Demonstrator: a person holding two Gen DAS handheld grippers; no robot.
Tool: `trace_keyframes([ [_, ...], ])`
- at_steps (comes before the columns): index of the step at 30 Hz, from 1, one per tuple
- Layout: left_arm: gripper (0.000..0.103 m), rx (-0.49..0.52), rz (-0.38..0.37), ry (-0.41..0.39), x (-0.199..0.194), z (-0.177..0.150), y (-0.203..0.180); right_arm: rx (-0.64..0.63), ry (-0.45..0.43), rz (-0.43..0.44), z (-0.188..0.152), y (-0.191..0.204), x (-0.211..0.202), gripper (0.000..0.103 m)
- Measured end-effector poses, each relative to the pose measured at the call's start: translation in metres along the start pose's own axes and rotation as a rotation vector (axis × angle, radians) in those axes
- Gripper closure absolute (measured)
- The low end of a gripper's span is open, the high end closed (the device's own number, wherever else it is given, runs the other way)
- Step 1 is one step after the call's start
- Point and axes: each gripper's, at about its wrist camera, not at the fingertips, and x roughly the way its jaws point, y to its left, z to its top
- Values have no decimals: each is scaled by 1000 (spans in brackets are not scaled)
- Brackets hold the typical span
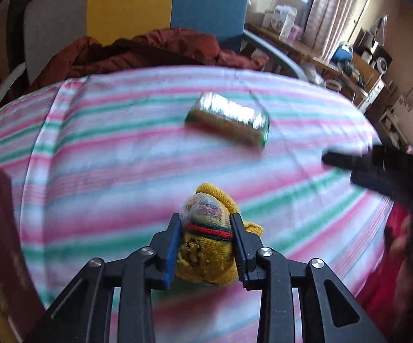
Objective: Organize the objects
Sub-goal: 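Grasp the yellow plush toy with the left tool while the right tool grasps the wafer bar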
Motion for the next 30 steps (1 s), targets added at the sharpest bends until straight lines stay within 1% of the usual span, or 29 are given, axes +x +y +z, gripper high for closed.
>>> trace_keyframes([
  [2,69,-1,-8,-19,-2,-8,4,-28,12,1,-2,7,1,23],
  [6,68,-14,-25,-7,1,-2,10,-117,51,14,-1,28,4,23],
  [10,64,-57,-60,8,8,3,18,-316,43,-19,17,68,10,23],
  [14,59,-93,-89,18,14,5,24,-523,64,-50,42,106,41,24],
  [18,57,-96,-101,17,16,5,24,-637,111,-107,55,128,80,24],
  [20,56,-90,-102,12,17,5,23,-653,129,-132,59,130,98,24],
  [23,55,-92,-112,9,17,5,23,-657,157,-145,63,128,118,26],
  [24,55,-90,-114,9,18,5,23,-652,166,-135,63,126,121,27],
  [26,54,-90,-121,11,18,5,24,-617,181,-86,64,120,123,35],
  [27,54,-91,-126,11,18,5,25,-600,192,-56,62,116,121,47],
  [28,54,-88,-129,9,18,5,24,-593,198,-41,61,115,118,53],
  [30,55,-74,-125,2,17,3,23,-595,216,-51,50,112,112,53],
])
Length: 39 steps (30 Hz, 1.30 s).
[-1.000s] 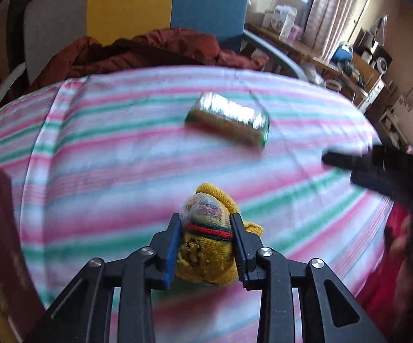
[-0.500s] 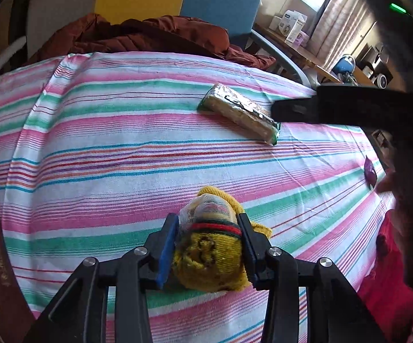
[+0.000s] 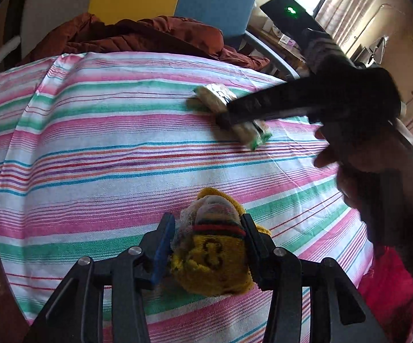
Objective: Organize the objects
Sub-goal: 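Grasp the yellow plush toy with the left tool while the right tool grasps the wafer bar, then carry the plush toy and wafer bar over the gold tray with both tools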
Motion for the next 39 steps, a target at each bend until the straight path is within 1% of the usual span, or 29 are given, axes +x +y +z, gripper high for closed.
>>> trace_keyframes([
  [1,57,3,1,-1,-1,-1,-1,0,13,-1,-4,4,-3,53],
  [4,64,-13,0,4,-7,-3,-1,19,42,21,-33,11,-14,53],
  [7,66,20,45,-8,-18,-11,-8,73,51,43,-60,13,-27,53],
  [9,66,43,56,-19,-26,-18,-13,131,45,81,-80,14,-34,53],
  [12,66,73,81,-42,-39,-28,-19,187,33,98,-100,16,-34,53],
  [13,66,77,83,-51,-45,-31,-20,196,4,87,-105,17,-36,53],
  [16,66,95,100,-91,-63,-38,-21,213,-26,56,-109,18,-38,53],
  [19,66,90,113,-127,-81,-41,-19,169,-47,-35,-107,22,-37,53],
  [23,66,70,136,-156,-100,-49,-14,123,-60,-70,-101,23,-31,53],
  [25,66,66,155,-165,-106,-52,-12,104,-66,-90,-99,29,-29,53],
  [31,66,61,185,-195,-124,-67,-9,85,-81,-112,-97,31,-29,53],
  [39,65,38,231,-230,-150,-81,6,73,-117,-86,-105,37,-41,54],
])
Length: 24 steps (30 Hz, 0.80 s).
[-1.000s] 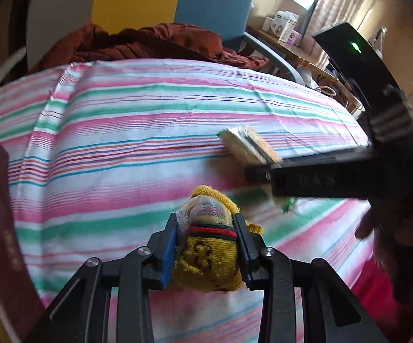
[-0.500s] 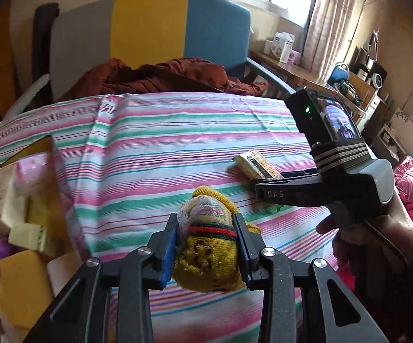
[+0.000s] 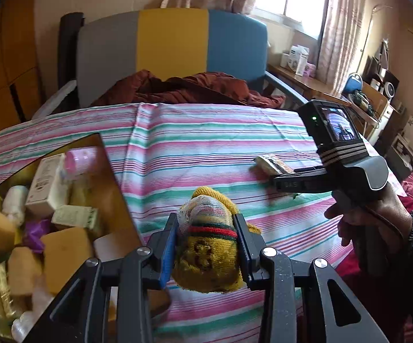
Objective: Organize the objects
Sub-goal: 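Carry the plush toy and wafer bar over the gold tray with both tools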
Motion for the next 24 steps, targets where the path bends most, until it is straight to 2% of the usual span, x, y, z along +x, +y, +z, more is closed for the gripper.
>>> trace_keyframes([
  [14,65,-78,79,-19,-28,-20,51,-1,6,4,-1,3,3,54],
  [24,65,-194,130,-39,-56,-36,113,1,35,33,-1,7,3,55],
])
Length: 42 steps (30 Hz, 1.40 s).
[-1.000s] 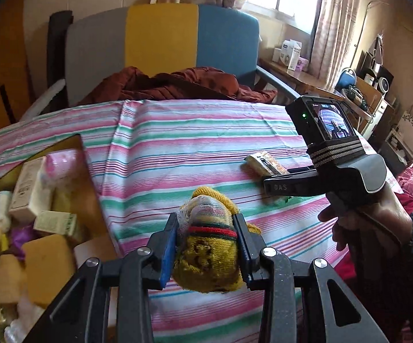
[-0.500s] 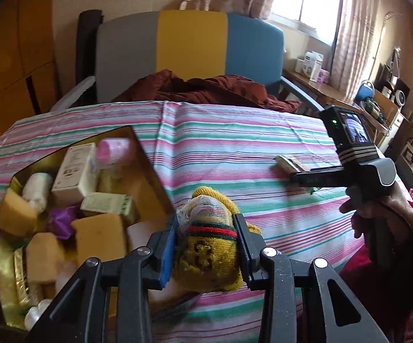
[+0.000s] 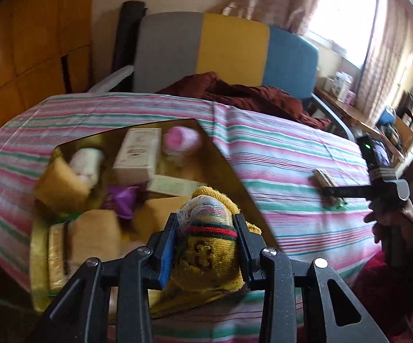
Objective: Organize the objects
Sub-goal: 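Carry the plush toy and wafer bar over the gold tray with both tools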
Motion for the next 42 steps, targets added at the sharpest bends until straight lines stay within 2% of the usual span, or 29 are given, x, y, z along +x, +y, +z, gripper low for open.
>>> trace_keyframes([
  [4,65,-80,37,-12,-13,-2,38,9,-14,52,-1,10,-12,55],
  [10,65,-189,88,-27,-33,-11,88,-30,-55,136,-9,44,-37,57],
  [13,65,-226,103,-31,-41,-16,104,-35,-75,184,-15,60,-50,62],
  [16,65,-255,117,-29,-45,-21,116,-62,-70,175,-19,74,-51,62],
  [19,65,-272,111,-20,-44,-26,121,-54,-24,162,-24,75,-39,66],
  [22,65,-264,101,-18,-43,-27,118,-65,-7,159,-28,73,-33,65],
  [26,65,-255,85,-14,-41,-26,113,-56,-11,139,-24,71,-30,51],
  [30,65,-241,80,-11,-40,-26,110,-66,14,110,-19,76,-18,44],
  [33,65,-235,77,-11,-39,-25,109,-82,31,78,-21,81,-9,44],
  [34,65,-233,76,-12,-39,-25,108,-84,19,75,-22,82,-9,51],
  [35,65,-232,74,-12,-39,-24,108,-87,13,85,-23,83,-11,53],
  [39,65,-226,65,-6,-36,-25,106,-85,10,86,-26,86,-13,54],
  [42,65,-218,61,-2,-35,-25,104,-69,1,125,-29,88,-19,54],
])
